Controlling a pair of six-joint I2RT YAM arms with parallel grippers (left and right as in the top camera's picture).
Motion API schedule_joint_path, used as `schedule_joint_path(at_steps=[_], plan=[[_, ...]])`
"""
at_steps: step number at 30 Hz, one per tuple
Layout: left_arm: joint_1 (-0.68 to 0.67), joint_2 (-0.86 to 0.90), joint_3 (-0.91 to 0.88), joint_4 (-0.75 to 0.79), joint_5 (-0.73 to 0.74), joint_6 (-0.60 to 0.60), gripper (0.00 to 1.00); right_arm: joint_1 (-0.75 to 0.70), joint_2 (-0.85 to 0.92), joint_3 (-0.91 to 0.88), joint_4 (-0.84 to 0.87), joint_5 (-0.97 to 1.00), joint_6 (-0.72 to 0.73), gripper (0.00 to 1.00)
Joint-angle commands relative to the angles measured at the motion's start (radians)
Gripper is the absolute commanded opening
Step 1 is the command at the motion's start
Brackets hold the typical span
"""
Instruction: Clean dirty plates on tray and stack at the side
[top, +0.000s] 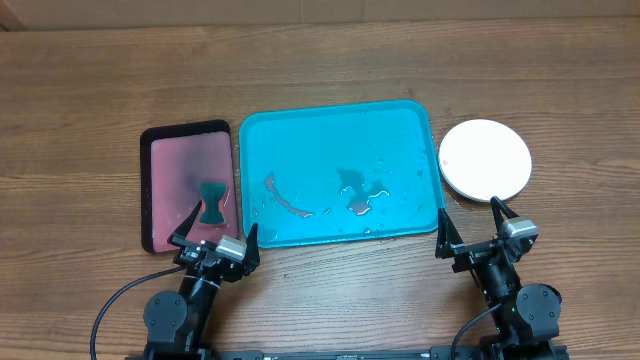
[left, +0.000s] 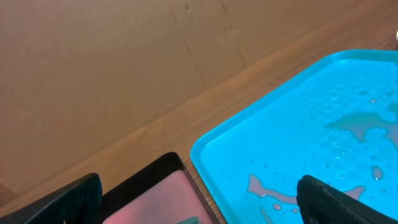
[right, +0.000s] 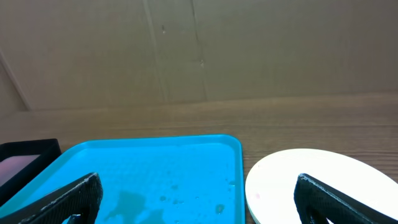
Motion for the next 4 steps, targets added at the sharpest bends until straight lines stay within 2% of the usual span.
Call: schedule_joint_path(at_steps=[1,4], plan=[[0.006,-0.012,-0.006,0.001,-0.005,0.022,1.0,-0.005,-0.006,-0.01,0.004,-0.006,-0.015,1.0],[0.006,-0.012,-0.006,0.001,-0.005,0.022,1.0,-0.005,-0.006,-0.01,0.004,-0.006,-0.015,1.0]])
